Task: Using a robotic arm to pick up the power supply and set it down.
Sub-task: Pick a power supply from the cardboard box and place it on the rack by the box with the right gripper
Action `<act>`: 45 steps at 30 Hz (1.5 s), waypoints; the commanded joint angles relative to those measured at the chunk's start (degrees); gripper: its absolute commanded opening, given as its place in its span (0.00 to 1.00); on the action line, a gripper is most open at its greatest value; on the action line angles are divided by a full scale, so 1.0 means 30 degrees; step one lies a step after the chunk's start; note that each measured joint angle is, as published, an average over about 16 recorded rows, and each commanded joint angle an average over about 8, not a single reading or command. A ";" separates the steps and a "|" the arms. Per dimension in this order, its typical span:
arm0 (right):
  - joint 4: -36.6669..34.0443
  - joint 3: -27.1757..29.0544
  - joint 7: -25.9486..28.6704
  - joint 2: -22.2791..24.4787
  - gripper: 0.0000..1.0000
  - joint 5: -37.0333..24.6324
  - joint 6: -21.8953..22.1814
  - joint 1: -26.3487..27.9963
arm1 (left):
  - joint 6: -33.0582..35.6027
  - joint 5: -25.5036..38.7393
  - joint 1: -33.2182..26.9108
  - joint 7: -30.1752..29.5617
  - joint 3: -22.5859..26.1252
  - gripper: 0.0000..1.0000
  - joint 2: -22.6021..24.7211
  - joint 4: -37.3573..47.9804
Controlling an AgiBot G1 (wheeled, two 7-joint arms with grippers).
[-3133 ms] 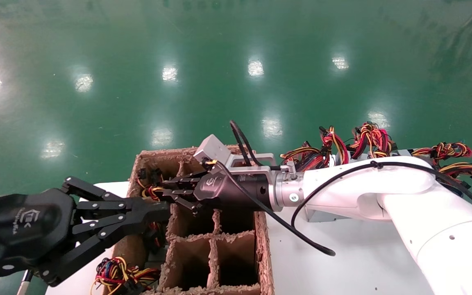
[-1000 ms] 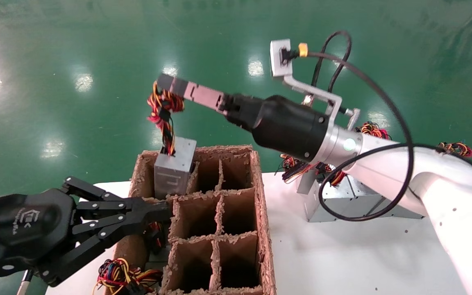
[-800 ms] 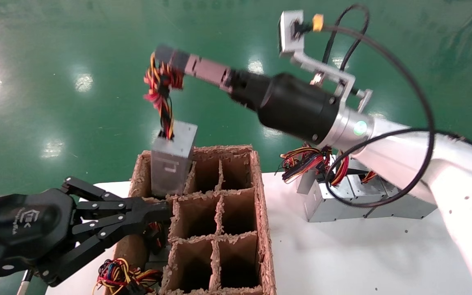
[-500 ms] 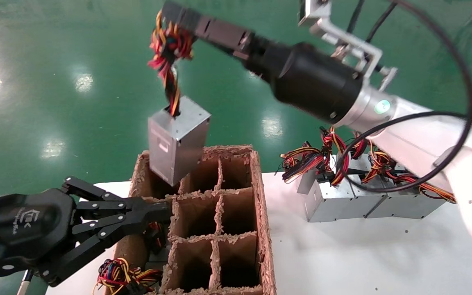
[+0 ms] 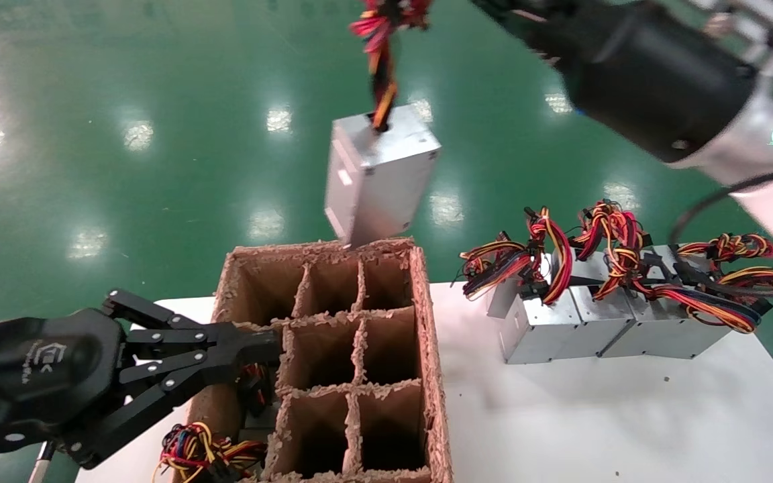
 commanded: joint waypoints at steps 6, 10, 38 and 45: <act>0.4882 0.0890 0.1362 0.3357 0.00 0.0532 0.2390 -0.2376 | 0.0000 0.0000 0.0000 0.0000 0.0000 0.00 0.0000 0.0000; 0.7794 0.1504 0.2235 0.5658 0.00 0.0699 0.4505 -0.4294 | 0.0000 0.0000 0.0000 0.0000 0.0000 0.00 0.0000 0.0000; 1.3626 0.5955 0.1716 1.2488 0.00 0.4191 0.9431 -1.6925 | 0.0000 0.0000 0.0000 0.0000 0.0000 0.00 0.0000 0.0000; 1.3733 0.6466 0.1460 1.3004 0.00 0.4614 0.8963 -1.8523 | 0.0000 0.0000 0.0000 0.0000 0.0000 0.00 0.0000 0.0000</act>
